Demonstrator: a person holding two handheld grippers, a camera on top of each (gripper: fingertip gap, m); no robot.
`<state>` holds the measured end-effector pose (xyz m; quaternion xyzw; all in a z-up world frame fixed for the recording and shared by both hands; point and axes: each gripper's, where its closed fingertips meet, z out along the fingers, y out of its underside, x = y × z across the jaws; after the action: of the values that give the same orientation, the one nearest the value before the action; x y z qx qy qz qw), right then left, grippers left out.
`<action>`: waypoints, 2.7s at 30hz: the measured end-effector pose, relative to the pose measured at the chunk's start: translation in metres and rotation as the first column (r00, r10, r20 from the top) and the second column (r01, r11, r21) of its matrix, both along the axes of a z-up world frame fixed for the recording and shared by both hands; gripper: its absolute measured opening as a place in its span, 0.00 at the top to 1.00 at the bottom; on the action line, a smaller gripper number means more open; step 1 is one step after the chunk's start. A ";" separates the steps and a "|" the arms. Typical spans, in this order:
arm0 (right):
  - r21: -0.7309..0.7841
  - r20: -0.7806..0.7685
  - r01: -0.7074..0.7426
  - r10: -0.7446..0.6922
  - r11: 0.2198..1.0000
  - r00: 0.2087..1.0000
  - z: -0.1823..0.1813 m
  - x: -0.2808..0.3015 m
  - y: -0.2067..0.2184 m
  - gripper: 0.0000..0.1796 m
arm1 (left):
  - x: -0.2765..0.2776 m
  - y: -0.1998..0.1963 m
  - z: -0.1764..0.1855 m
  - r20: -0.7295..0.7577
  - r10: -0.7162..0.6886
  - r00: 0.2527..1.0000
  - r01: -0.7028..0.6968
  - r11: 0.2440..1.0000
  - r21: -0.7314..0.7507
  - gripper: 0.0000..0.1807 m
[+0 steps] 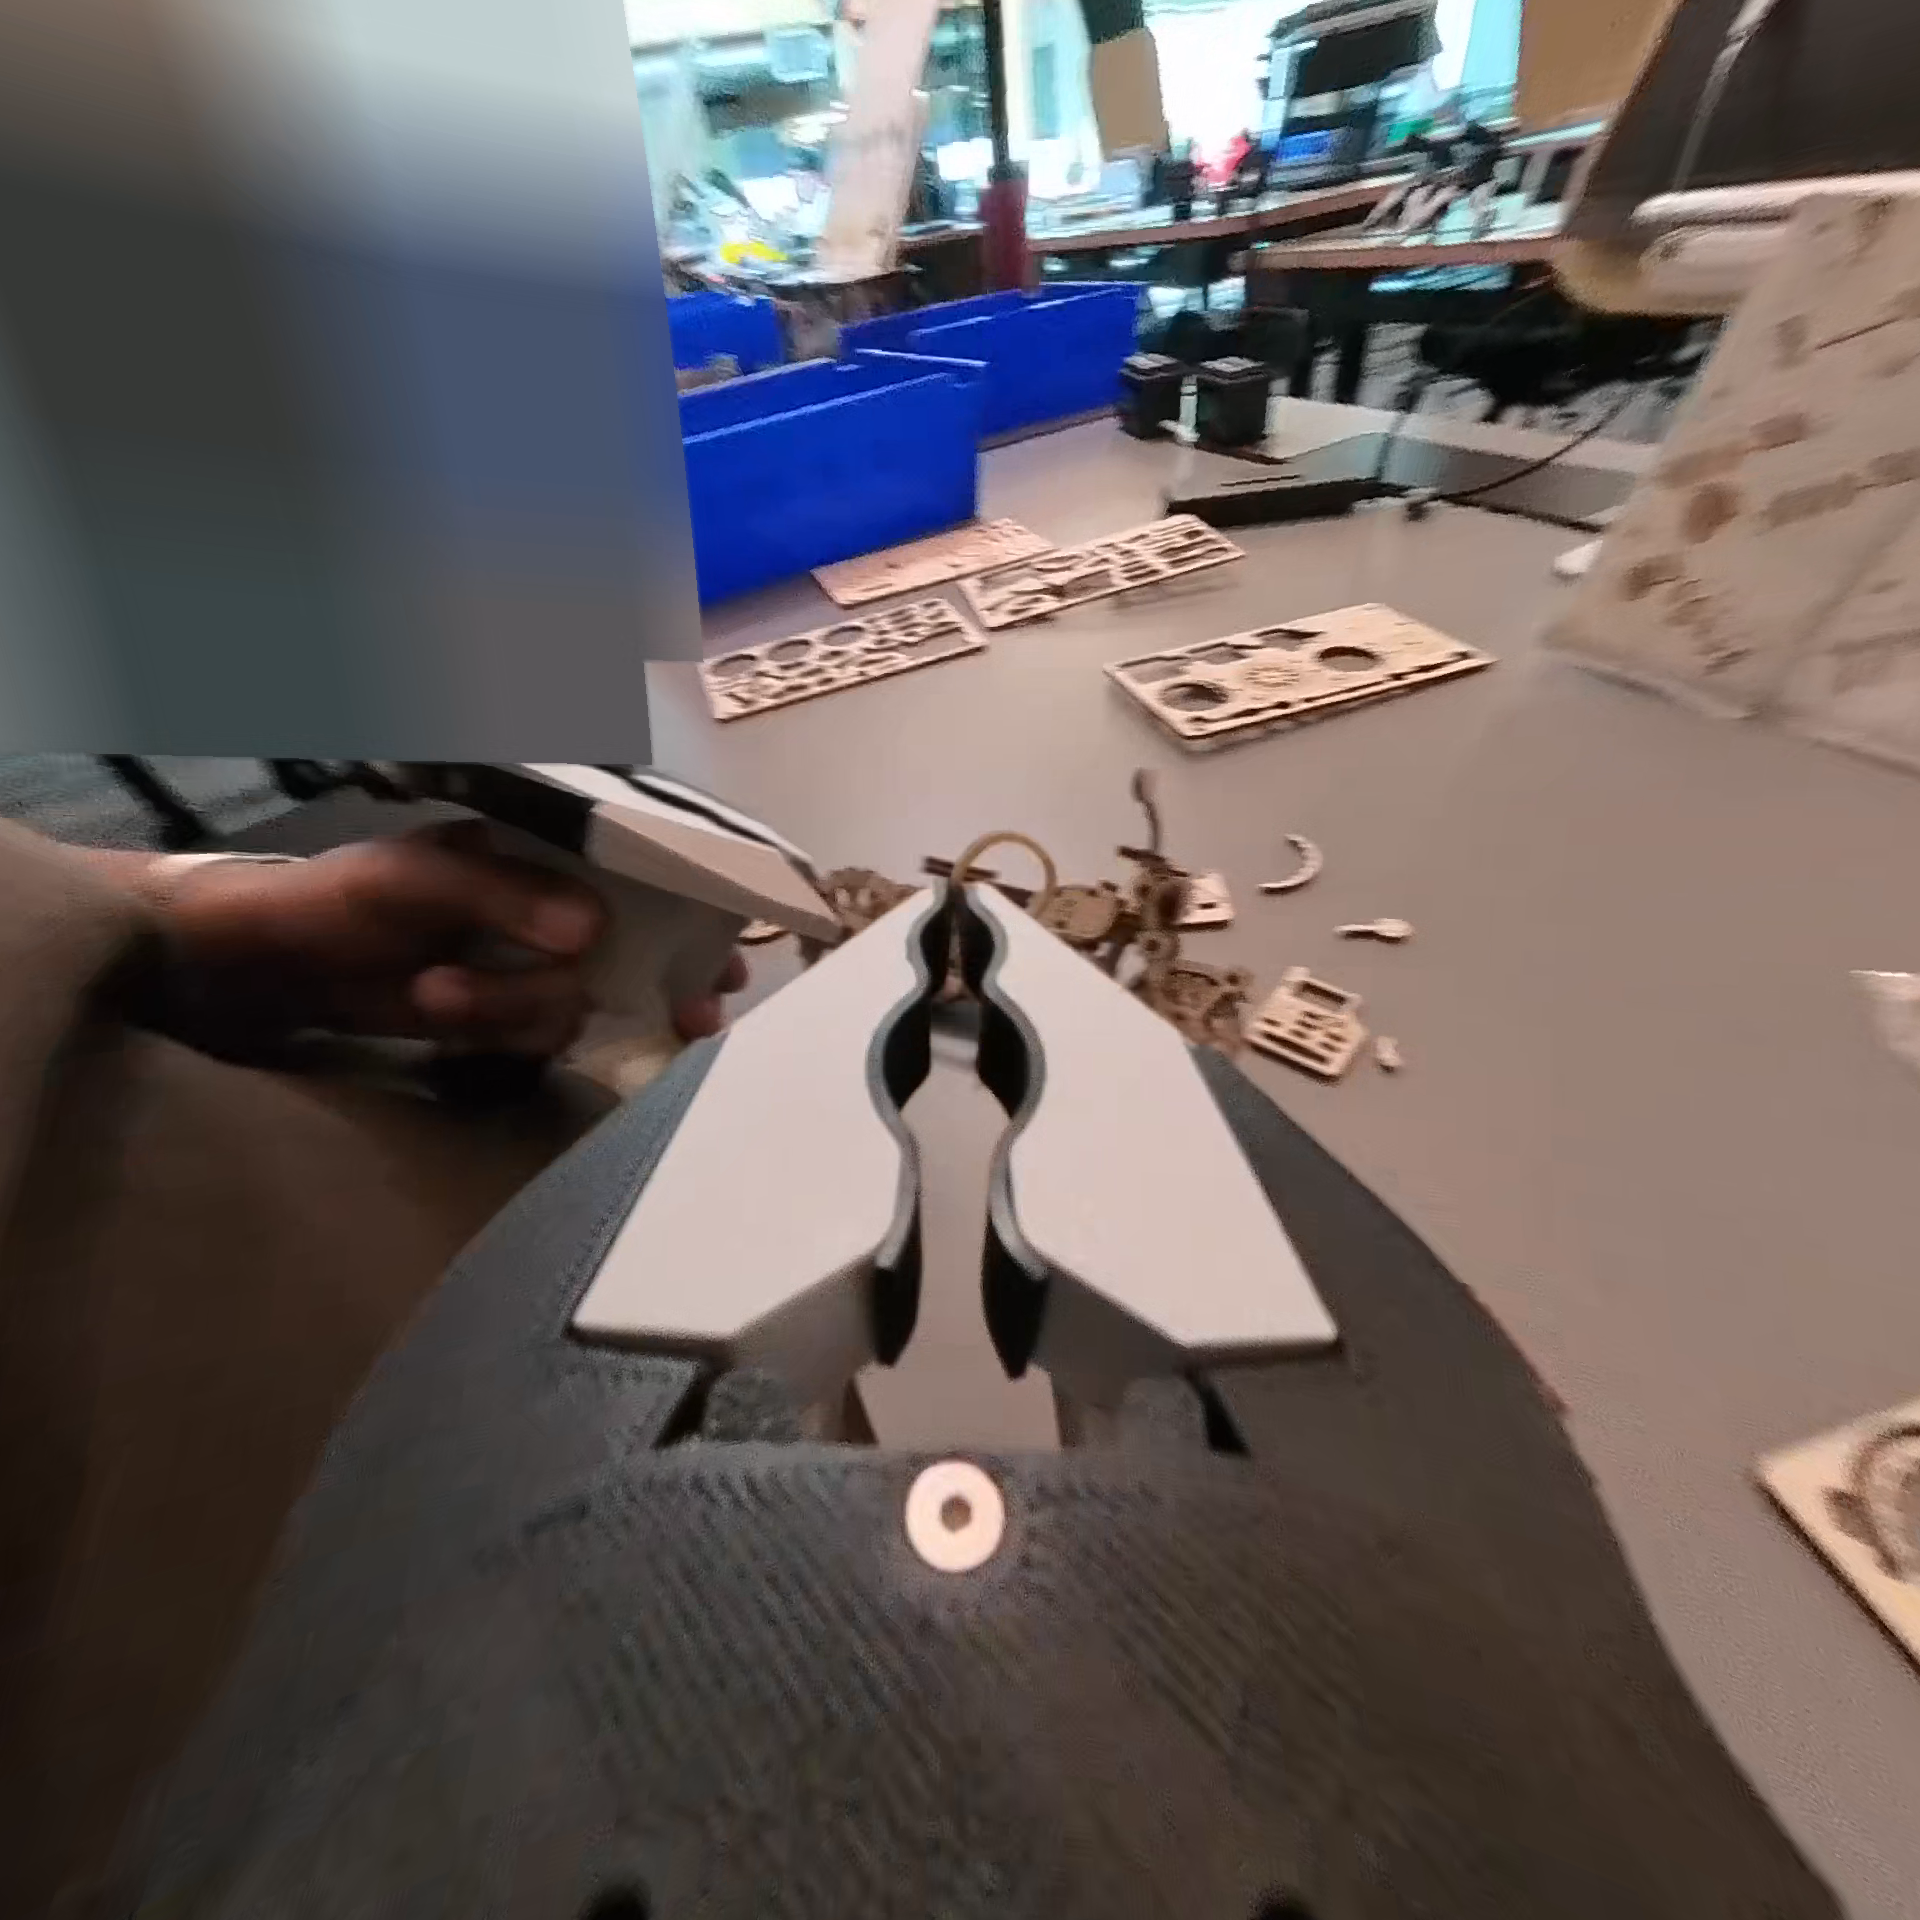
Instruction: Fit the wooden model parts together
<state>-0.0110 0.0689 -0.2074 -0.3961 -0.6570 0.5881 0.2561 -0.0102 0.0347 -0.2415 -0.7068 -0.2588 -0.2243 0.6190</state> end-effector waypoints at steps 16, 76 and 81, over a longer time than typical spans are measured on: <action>0.406 0.026 -0.110 0.109 0.907 0.994 -0.041 0.010 -0.039 0.99 | 0.007 0.003 -0.002 0.269 -0.092 0.959 0.067 0.993 0.098 0.97; -0.294 0.227 -0.100 0.171 0.951 0.959 -0.020 0.005 -0.024 0.80 | 0.012 0.001 0.013 0.317 -0.169 0.933 0.108 0.973 0.203 0.98; -0.385 0.248 -0.128 0.236 0.914 0.940 -0.020 0.009 -0.033 0.87 | 0.020 0.003 0.014 0.286 -0.198 0.937 0.145 0.970 0.196 0.97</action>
<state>-0.0022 0.0363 -0.2272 -0.4548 -0.6016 0.6562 0.0233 0.0099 0.0376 -0.2279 -0.6278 -0.2675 -0.4050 0.6085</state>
